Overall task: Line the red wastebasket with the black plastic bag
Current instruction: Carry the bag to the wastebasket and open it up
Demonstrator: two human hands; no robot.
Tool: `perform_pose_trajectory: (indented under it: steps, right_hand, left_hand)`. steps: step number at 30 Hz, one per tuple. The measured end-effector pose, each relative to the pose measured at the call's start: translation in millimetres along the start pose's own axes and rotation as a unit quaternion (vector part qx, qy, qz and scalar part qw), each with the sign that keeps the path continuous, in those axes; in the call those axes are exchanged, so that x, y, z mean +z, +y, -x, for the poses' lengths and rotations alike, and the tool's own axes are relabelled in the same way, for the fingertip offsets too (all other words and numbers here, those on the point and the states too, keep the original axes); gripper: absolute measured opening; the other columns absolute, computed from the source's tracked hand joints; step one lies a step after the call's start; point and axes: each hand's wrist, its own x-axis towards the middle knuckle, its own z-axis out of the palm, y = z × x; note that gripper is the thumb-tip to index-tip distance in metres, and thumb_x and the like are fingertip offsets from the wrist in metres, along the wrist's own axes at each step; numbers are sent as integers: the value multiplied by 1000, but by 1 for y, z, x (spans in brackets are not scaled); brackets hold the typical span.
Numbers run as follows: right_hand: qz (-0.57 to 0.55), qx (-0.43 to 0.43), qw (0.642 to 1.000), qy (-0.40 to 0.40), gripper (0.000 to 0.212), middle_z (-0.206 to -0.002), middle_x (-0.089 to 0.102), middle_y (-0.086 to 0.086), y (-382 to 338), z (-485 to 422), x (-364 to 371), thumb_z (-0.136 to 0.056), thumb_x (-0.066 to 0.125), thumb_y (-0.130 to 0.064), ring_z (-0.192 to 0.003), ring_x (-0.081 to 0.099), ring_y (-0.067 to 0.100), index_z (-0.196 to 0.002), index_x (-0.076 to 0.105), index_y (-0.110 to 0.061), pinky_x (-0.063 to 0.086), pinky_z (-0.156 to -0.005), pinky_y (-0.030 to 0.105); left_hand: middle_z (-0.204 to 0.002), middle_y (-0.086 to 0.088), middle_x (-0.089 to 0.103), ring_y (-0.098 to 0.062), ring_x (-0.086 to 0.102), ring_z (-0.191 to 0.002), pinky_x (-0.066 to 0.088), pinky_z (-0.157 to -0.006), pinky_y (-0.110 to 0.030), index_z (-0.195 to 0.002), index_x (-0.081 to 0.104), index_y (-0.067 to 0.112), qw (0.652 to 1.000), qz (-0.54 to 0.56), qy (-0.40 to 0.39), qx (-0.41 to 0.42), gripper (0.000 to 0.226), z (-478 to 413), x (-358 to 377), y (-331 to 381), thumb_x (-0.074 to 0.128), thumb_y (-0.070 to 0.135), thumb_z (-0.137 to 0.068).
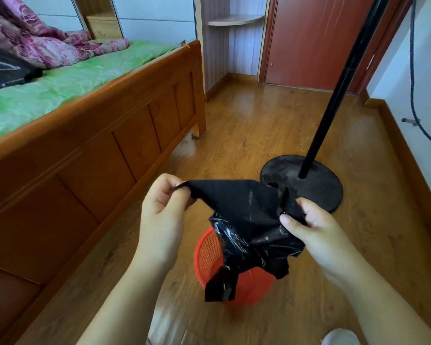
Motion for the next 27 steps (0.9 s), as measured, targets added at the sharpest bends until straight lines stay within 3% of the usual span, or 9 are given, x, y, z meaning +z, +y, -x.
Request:
perform_pose_trajectory:
  steps: [5, 7, 9, 11, 14, 18, 21, 23, 27]
  right_hand:
    - [-1, 7, 999, 44, 22, -91, 72, -8, 2, -2, -1, -83, 61, -7, -88, 66, 6, -94, 63, -27, 50, -70, 19]
    - [-41, 5, 997, 59, 36, -100, 68, -11, 0, -2, 0, -77, 67, -9, -94, 63, -1, -103, 56, -32, 51, -69, 14]
    - [-20, -18, 995, 96, 53, -114, 56, -18, -2, -2, -1, -73, 71, -19, -106, 54, -6, -115, 45, -37, 46, -84, 17]
    - [58, -67, 990, 108, 70, -128, 47, -22, -6, 0, -3, -69, 71, -36, -119, 41, -7, -127, 34, -44, 33, -94, 19]
    - [136, -124, 982, 39, 62, -135, 41, -29, -12, 6, -1, -74, 68, -46, -126, 30, -13, -126, 34, -53, 29, -92, 16]
    - [192, -124, 971, -65, 38, -120, 52, -31, -12, 7, 6, -79, 66, -38, -118, 41, -10, -114, 54, -45, 33, -91, 16]
    - [201, -113, 967, -108, 9, -94, 62, -9, -12, 7, 10, -79, 66, -29, -94, 58, 6, -86, 65, -23, 46, -84, 28]
    - [213, -101, 967, -101, 15, -80, 59, 3, -11, 7, 12, -80, 64, -22, -78, 57, 18, -71, 59, -12, 46, -76, 38]
    - [228, -86, 970, -19, 27, -63, 55, -7, -8, 5, 16, -76, 68, -20, -62, 51, 5, -55, 51, -22, 38, -59, 15]
  left_hand:
    - [-63, -1, 56, -23, 55, -62, 51, -58, -44, -69, 48, 17, 985, -151, 70, 42, 22, -3, 0, -7, 47, 7, -88]
    - [-60, 1, 53, -13, 50, -54, 46, -50, -29, -68, 46, 22, 976, -200, 50, 72, 22, -1, 1, -10, 49, 10, -86]
    - [-62, 6, 52, -7, 47, -50, 39, -44, -17, -69, 45, 25, 967, -240, 24, 88, 18, 1, 2, -10, 50, 15, -84]
    - [-67, 0, 55, -19, 54, -51, 45, -44, -27, -71, 46, 27, 963, -256, -25, 76, 16, 3, 3, -11, 50, 19, -84]
    - [-67, -7, 55, -23, 54, -50, 47, -45, -33, -72, 45, 31, 952, -277, -109, 73, 23, 6, 5, -13, 52, 17, -87]
    - [-64, 10, 49, -5, 42, -50, 34, -45, -17, -70, 41, 36, 931, -299, -180, 108, 32, 10, 10, -11, 54, 12, -88]
    - [-68, 14, 52, -3, 44, -50, 35, -45, -16, -70, 41, 38, 930, -304, -173, 110, 34, 10, 11, -12, 54, 12, -87]
    - [-66, 18, 54, -1, 45, -49, 35, -43, -13, -69, 42, 38, 933, -311, -149, 104, 31, 9, 11, -13, 54, 15, -86]
    - [-58, 11, 57, 0, 52, -52, 38, -45, -8, -70, 47, 32, 942, -324, -78, 40, 23, 11, 16, -20, 61, 20, -84]
